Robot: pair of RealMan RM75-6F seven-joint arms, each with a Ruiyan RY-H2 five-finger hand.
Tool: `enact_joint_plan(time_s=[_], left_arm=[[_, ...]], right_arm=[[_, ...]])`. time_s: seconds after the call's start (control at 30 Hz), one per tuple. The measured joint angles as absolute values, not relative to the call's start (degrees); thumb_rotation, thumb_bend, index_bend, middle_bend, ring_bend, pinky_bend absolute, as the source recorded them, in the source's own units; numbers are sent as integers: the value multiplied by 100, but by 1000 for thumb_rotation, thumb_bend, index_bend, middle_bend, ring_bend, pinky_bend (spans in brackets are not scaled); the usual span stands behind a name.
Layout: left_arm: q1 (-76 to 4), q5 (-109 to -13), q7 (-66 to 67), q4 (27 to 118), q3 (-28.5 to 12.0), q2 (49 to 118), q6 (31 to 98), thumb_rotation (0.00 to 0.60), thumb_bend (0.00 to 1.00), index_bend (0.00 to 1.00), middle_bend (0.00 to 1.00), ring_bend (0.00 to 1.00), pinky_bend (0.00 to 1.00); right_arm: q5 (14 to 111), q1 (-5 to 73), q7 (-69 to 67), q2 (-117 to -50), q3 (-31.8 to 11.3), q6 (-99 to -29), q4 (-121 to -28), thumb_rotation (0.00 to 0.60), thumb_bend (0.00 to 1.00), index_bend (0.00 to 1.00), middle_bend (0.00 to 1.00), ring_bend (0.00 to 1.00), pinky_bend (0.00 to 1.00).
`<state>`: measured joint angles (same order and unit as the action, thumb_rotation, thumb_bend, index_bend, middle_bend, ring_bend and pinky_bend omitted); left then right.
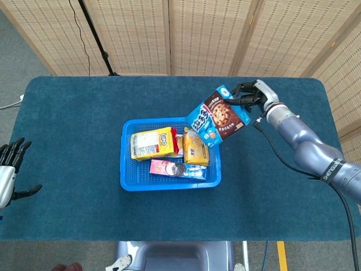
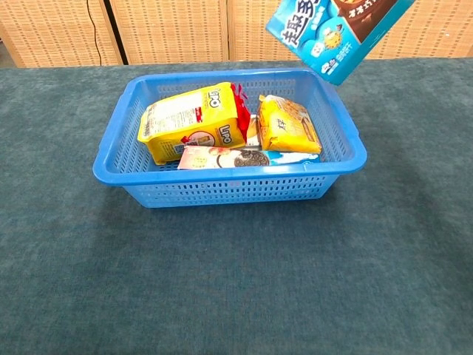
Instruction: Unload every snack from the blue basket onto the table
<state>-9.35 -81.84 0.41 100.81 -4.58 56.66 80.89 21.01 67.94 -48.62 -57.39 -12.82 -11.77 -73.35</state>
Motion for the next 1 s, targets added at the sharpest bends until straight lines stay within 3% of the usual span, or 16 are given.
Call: enact_joint_plan(time_s=[0.27,0.37,0.4,0.47,0.53,0.6,0.73,1.0], left_arm=[[-963,-8152,174,10119,-460,5700,8041,600,0,0,0,0,0],[-959,-8163,196,10135,-457,5706,8057,600,0,0,0,0,0],[-959,-8164,196,10137,-456,5707,8057,600,0,0,0,0,0],[-958,-8150,191,10137,-458,5706,8054,600,0,0,0,0,0],[-956,-8136,169,10136,-461,5700,8049,600,0,0,0,0,0],[-956,-8137,153,10133,-463,5695,8047,600,0,0,0,0,0],[-954,-8164,119,10123,-455,5687,8048,600,0,0,0,0,0],[-944,-8269,35,10099,-425,5667,8072,600,0,0,0,0,0]], right_arm=[[1726,6655,-4814,-6296,-902,-969,-6173,600,721,681,745,748,838],[1724,6563,-4762,-6555,-893,-932,-5932,600,712,651,693,691,769],[1746,6527,-4743,-6615,-923,-928,-5888,600,653,587,617,615,689],[1871,6456,-4671,-6681,-1013,-919,-5856,600,412,400,396,375,473],[2103,6356,-4568,-6706,-1162,-879,-5867,600,109,199,113,79,222],[2314,6245,-4485,-6718,-1352,-854,-5892,600,20,110,11,2,107],[2806,5960,-4270,-6695,-1801,-951,-6060,600,0,34,0,0,6],[3360,5522,-3916,-6416,-2129,-1812,-6796,600,0,21,0,0,0]])
